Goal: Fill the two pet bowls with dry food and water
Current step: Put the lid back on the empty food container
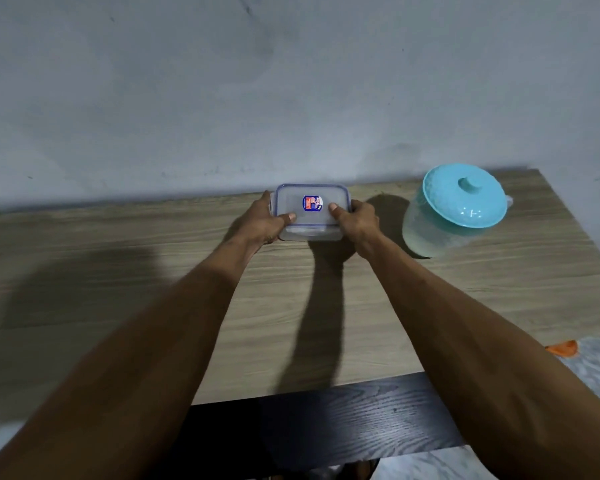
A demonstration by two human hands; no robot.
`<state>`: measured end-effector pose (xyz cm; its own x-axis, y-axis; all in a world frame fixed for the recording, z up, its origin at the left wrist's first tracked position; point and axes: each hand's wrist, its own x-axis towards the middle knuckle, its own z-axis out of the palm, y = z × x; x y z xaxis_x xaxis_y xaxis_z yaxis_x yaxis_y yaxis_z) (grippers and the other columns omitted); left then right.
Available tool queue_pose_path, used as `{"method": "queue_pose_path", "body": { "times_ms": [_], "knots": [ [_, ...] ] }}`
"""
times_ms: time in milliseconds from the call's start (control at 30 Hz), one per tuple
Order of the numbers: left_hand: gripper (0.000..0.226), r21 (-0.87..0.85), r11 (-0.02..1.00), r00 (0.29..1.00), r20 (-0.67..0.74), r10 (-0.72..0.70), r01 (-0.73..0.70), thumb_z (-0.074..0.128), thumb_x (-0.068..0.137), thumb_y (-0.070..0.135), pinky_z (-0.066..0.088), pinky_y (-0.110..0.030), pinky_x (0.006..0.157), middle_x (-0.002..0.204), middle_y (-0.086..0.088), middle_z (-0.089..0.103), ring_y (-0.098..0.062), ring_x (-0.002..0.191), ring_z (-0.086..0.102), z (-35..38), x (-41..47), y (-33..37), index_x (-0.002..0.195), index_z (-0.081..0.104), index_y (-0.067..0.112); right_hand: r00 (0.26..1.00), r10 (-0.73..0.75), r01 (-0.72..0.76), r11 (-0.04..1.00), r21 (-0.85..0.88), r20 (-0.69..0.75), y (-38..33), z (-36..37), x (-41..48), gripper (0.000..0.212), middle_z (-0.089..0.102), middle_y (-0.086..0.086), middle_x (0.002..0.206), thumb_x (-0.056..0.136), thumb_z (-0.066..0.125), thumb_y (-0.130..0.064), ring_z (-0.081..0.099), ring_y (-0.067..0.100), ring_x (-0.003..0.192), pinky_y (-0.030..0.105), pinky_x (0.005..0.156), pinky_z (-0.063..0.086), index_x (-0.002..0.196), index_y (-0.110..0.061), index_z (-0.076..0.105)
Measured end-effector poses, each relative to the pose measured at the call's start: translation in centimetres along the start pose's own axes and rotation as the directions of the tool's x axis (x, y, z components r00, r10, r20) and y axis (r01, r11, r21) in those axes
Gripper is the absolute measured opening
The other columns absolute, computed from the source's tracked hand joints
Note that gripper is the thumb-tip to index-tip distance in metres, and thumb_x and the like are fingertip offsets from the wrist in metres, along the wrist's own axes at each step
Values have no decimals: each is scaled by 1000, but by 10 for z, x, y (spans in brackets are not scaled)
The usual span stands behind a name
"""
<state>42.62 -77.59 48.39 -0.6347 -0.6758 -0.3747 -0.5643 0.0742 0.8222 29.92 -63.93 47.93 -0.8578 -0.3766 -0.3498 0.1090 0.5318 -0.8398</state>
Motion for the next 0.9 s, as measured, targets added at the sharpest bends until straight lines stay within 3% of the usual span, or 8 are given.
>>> {"method": "queue_pose_path", "body": {
  "times_ms": [67,133,200,300,467,600,733,900],
  "knots": [
    [61,33,999,999,-40,8,-7,71,54,64,59,-57,78,104,-1,70,-32,90,71,5,25,-20,108,56,39,1000,10,-10,1000,9,5,0,1,1,43,69,15,121,91,68,-37,64,30,111,45,101,52,122,-6,67],
    [66,52,998,998,-59,35,-32,70,55,65,57,-52,85,109,-1,71,-28,95,69,5,16,-15,112,61,34,1000,-2,2,1000,2,-4,1,2,1,42,69,14,119,92,66,-36,64,29,110,42,100,52,122,-7,67],
    [53,45,998,995,-85,43,-39,72,77,47,53,-37,90,119,-3,70,-26,103,67,4,-13,6,123,62,23,1000,-3,3,1000,9,-12,3,3,0,43,69,13,118,92,66,-37,65,29,109,41,99,53,123,-7,66],
    [39,-43,999,993,-119,9,-15,66,92,23,41,-22,78,121,-2,67,-19,105,63,9,-14,8,129,62,13,1000,5,-4,1000,28,-30,3,6,0,44,70,13,117,90,66,-40,65,29,108,45,100,52,121,-8,67],
    [35,-187,982,996,-83,-29,14,67,91,15,54,-30,89,117,-8,70,-24,101,67,10,-11,5,125,64,6,999,7,-5,999,48,-49,7,10,3,47,72,13,114,87,67,-43,67,30,106,46,99,53,118,-9,69],
    [34,-232,973,998,-55,-24,10,67,91,16,56,-40,94,114,-11,71,-26,97,69,10,-9,1,123,65,6,996,-10,16,997,72,-88,9,13,2,44,72,15,113,87,67,-42,66,32,107,45,98,53,115,-8,70],
    [33,-242,970,999,-41,-26,15,62,94,22,48,-24,72,109,-4,68,-20,90,64,11,-22,-1,126,62,14,995,-3,13,994,106,-96,9,14,-13,43,69,15,119,90,65,-39,63,32,112,45,102,50,120,-8,67],
    [28,-240,971,996,-79,-35,15,62,94,23,42,-20,60,101,-5,67,-17,75,60,13,-54,-7,121,65,15,996,8,5,991,132,-94,20,9,-39,43,70,14,117,90,67,-37,65,30,106,41,97,53,121,-8,67]
  ]
}}
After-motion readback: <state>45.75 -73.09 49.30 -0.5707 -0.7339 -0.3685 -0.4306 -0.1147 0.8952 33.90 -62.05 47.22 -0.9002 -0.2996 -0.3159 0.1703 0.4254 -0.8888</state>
